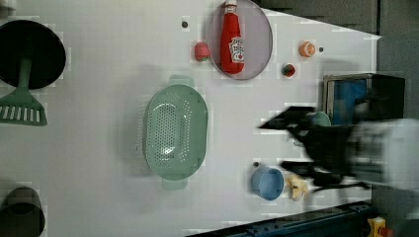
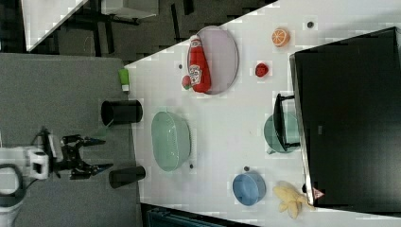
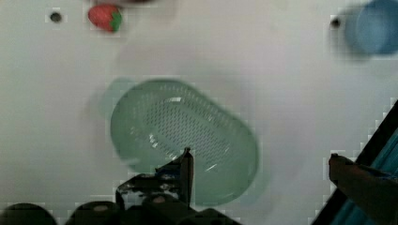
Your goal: Drag strainer left to right.
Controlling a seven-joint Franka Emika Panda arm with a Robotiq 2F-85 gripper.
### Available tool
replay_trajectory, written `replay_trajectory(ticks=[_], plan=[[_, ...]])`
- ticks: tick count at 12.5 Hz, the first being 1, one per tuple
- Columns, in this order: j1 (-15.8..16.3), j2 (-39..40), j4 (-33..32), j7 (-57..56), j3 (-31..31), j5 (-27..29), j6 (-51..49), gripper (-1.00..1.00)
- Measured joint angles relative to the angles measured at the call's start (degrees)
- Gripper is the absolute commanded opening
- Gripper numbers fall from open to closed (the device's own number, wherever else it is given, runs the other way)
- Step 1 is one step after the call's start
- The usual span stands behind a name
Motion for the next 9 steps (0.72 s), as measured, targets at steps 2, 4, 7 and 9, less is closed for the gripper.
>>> replay_trajectory(ticks=[2,4,7,9], plan=[[1.65,4.15,-1.73,9.9,2.97,-1.18,7.19,1.0],[2.69,6.03,-5.09,17.49,4.42,-2.96,14.56,1.0],[3.03,9.87,-11.86,23.36,4.17,-2.92,27.91,1.0],[3.13,16.52,-11.64,26.21,4.31,-2.52,32.41,1.0]])
